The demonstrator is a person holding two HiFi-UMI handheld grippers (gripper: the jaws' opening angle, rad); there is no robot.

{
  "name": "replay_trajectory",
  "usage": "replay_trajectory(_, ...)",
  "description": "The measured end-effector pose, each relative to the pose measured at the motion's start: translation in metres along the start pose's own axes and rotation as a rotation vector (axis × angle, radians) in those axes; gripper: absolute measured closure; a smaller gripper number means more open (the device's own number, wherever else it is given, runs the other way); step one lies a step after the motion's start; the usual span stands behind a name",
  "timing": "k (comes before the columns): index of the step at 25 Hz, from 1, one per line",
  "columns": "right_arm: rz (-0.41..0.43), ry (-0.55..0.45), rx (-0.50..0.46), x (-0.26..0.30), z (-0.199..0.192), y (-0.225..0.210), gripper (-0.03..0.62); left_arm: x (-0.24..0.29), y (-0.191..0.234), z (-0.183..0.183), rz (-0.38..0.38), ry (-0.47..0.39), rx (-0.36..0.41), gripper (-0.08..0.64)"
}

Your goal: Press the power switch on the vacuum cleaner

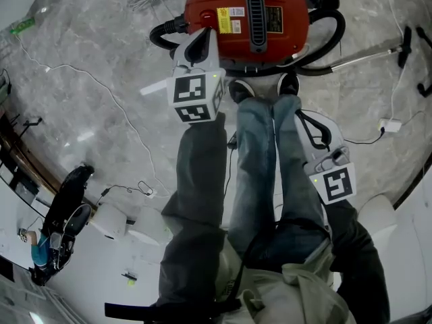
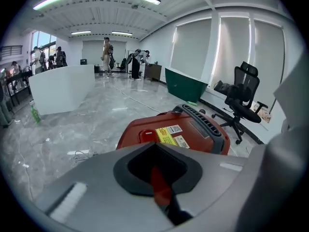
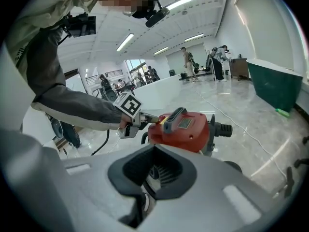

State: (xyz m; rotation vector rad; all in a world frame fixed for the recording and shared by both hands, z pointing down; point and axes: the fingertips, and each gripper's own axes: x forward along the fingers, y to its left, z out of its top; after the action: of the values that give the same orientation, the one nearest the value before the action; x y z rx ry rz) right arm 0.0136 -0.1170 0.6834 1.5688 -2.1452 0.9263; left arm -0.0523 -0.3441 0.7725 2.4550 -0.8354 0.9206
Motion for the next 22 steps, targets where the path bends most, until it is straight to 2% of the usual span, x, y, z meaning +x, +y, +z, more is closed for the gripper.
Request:
replay_trajectory(4, -0.001, 0.012, 0.005, -0.001, -0.003, -0.002, 0.591, 0.000, 0.001, 0.000, -0.008, -0.031, -0.032, 0.555)
replay_trajectory(6, -0.001, 0.008, 0.003, -0.002, -0.003, -0.003, 0.591, -0.001, 0.001, 0.000, -0.005, -0.030, 0.000, 0.554)
replay_trajectory(9, 0.000, 0.010, -0.003, -0.004, -0.004, -0.004, 0.591, -0.004, 0.006, 0.010, 0.037, -0.057, 0.082, 0.555)
replay_trajectory(12, -0.006, 0.019, 0.002, -0.006, -0.008, -0.006, 0.591, -0.001, 0.010, 0.022, 0.045, -0.088, 0.056, 0.555)
replay_trajectory(18, -0.015, 0.005, 0.016, -0.008, -0.009, -0.007, 0.591, 0.014, 0.012, 0.029, 0.048, -0.038, 0.139, 0.554)
replay_trajectory(22, -0.017, 0.005, 0.029, -0.008, -0.012, -0.008, 0.591, 0.017, 0.012, 0.028, 0.051, -0.029, 0.160, 0.554)
